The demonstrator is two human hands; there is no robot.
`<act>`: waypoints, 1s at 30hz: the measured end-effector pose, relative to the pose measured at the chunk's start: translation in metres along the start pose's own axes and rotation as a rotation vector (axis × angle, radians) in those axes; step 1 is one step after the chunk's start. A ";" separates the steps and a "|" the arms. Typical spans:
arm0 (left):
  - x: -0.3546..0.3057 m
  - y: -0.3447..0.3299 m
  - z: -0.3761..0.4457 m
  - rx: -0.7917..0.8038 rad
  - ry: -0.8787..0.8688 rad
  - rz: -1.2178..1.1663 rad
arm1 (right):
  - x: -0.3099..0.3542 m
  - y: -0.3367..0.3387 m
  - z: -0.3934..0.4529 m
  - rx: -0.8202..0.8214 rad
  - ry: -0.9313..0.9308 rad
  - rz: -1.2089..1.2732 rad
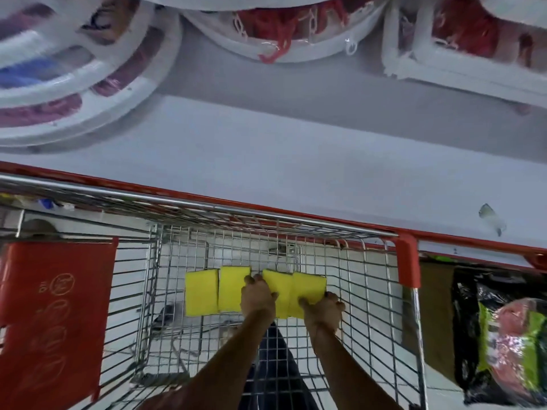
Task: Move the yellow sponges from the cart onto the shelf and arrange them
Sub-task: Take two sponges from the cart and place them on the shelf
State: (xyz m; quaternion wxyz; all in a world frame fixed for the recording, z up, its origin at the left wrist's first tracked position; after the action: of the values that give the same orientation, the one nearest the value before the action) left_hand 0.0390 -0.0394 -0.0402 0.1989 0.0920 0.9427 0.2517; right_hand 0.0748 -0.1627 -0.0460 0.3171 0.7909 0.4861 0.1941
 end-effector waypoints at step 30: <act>-0.089 0.284 -0.212 -0.118 -0.773 -0.759 | 0.050 0.278 -0.213 0.004 0.900 0.624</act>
State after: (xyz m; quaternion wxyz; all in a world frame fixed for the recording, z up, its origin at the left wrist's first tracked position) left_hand 0.0512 0.0870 0.3024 0.6129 -0.1802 0.7521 0.1622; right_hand 0.1462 -0.1423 0.2998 0.0035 0.7371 0.3164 0.5971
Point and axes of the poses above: each hand's wrist, its own z-axis towards the middle knuckle, its own y-axis out of the back of the hand, x = y × z, the point moved 1 cm from there along z, towards the middle knuckle, and after that the axes turned 14 degrees about -z, right-handed, at the moved point
